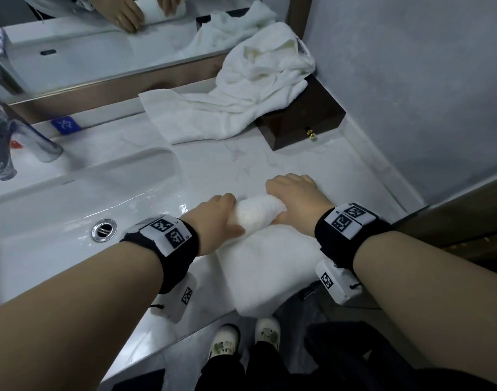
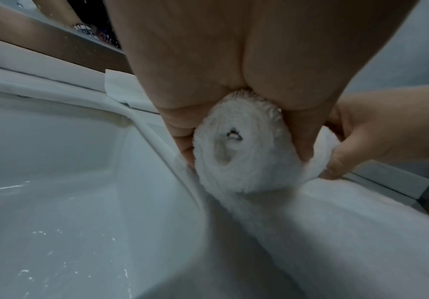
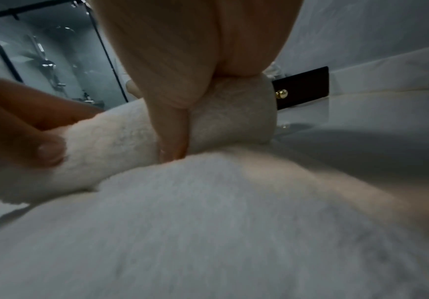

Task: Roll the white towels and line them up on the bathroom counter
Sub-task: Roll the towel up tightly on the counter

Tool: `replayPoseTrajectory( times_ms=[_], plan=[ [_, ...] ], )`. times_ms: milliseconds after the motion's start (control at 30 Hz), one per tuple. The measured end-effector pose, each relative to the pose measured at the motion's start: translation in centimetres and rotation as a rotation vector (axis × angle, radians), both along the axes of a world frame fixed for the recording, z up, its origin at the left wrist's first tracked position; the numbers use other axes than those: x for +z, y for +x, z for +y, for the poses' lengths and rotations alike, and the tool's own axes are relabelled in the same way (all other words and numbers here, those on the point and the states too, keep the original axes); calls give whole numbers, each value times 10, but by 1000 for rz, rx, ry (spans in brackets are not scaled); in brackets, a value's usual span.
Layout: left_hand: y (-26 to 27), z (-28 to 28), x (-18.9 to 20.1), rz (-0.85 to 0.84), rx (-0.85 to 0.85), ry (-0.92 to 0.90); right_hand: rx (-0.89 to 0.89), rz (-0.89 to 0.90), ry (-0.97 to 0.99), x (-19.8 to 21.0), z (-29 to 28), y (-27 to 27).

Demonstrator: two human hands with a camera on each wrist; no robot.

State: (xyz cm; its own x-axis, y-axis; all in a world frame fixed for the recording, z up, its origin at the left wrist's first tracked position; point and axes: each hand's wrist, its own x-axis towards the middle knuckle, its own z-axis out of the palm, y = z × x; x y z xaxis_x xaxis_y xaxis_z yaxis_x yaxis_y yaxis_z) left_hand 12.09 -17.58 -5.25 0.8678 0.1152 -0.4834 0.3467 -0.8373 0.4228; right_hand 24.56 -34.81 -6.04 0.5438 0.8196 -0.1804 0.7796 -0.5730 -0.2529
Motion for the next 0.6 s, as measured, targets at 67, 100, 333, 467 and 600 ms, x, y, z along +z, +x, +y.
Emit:
replayPoseTrajectory(
  times_ms=[67,100,333,467,600],
  plan=[
    [3,3,1,-4,-3,26,-89,78,70,0,-7,7],
    [4,5,1,-5,4,32,-179,134,123,2,-12,9],
    [16,26,3,-37,108,54,-723,246,295,4,-46,7],
    [22,28,4,-36,118,87,-737,356,96,7,-40,-3],
    [25,26,3,-46,119,117,-706,356,-76,9,-36,-10]
  ],
)
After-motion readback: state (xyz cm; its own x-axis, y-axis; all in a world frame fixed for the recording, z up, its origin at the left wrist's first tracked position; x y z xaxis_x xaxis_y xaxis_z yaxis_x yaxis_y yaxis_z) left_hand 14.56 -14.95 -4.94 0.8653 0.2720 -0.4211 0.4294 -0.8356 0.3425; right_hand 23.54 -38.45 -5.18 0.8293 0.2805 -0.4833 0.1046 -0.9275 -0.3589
